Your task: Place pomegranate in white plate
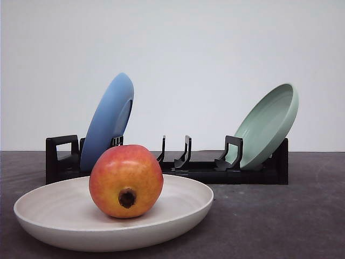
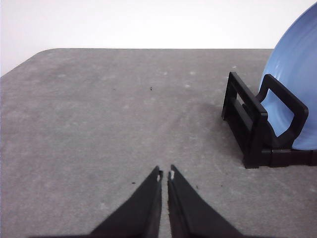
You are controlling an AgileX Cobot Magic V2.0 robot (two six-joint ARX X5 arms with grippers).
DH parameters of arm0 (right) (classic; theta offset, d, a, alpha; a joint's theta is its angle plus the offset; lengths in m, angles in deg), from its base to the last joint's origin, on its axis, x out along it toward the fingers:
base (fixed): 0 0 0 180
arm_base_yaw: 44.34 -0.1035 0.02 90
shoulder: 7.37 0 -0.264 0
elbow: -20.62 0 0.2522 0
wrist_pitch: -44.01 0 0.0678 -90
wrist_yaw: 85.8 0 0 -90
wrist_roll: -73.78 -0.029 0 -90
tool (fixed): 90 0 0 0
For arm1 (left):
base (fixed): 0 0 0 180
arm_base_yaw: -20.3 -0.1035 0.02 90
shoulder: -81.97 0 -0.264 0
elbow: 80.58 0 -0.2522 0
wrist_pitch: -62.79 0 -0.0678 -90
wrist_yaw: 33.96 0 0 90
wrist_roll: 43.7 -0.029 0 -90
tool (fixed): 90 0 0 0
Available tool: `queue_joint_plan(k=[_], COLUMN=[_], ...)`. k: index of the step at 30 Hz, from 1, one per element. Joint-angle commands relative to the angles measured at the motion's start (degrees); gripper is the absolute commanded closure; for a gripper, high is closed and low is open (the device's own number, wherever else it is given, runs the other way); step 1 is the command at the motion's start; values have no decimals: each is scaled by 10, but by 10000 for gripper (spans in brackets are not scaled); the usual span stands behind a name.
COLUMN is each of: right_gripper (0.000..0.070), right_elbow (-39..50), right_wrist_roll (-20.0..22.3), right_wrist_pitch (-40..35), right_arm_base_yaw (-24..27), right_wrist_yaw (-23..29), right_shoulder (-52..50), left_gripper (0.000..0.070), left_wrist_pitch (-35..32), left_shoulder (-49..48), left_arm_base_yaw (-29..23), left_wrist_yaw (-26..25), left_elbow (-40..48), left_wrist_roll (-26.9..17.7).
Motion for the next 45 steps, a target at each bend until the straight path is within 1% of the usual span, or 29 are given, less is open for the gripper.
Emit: queue_joint_plan(k=[1, 45], right_gripper=[661, 661], right_elbow=[2, 2], right_wrist_roll=[-7, -7], right_wrist_pitch=[-3, -3], right_arm_base_yaw=[1, 1], right_wrist_yaw=[2, 2], right_shoulder=[0, 0], left_gripper=[700, 700], left_wrist_pitch=[2, 2], left_shoulder=[-1, -1], left_arm_base_yaw=[0, 2], left_wrist_yaw=[1, 1], left_elbow=[5, 5], left_wrist_roll=[0, 0])
